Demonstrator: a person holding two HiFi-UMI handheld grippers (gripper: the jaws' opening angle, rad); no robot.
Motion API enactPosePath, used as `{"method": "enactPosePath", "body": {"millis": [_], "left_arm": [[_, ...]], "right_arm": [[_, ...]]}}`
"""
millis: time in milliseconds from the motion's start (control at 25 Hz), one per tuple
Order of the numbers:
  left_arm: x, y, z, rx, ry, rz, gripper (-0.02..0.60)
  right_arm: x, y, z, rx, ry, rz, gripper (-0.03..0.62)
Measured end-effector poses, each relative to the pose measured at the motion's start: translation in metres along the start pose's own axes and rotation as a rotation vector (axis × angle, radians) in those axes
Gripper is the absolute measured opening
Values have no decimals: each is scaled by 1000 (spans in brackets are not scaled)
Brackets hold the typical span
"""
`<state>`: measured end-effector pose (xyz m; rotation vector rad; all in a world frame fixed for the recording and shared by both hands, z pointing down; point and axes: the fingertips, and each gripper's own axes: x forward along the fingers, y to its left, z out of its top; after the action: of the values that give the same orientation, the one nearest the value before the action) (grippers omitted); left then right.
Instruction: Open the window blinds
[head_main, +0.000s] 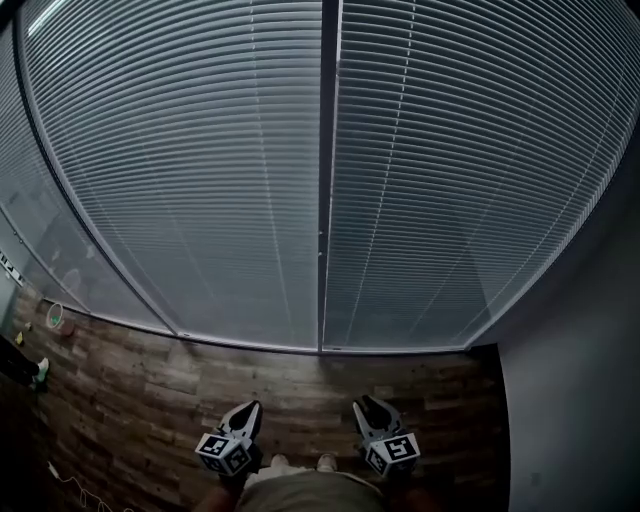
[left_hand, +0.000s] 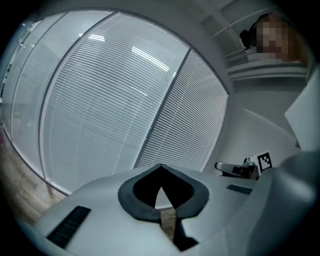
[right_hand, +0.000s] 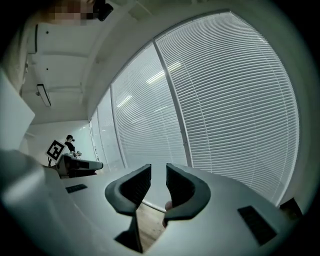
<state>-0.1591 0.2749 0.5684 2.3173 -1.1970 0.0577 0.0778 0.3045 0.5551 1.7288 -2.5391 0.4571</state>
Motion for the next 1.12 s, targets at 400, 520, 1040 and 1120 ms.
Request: {"method": "enactPosePath", "body": {"millis": [400, 520, 1040, 1120], "left_arm": [[-10, -24, -29, -5, 5, 32, 12], [-9, -29, -42, -23, 16, 41, 12], [-5, -52, -39, -12, 44, -12, 12], [3, -47, -45, -20, 41, -20, 12]], "right_arm": [[-29, -5, 4, -16, -7, 29, 98], [-36, -8, -2, -35, 9, 40, 98], [-54, -26, -9, -26, 10, 6, 98], [-46, -31, -15, -25, -1, 9, 98]]}}
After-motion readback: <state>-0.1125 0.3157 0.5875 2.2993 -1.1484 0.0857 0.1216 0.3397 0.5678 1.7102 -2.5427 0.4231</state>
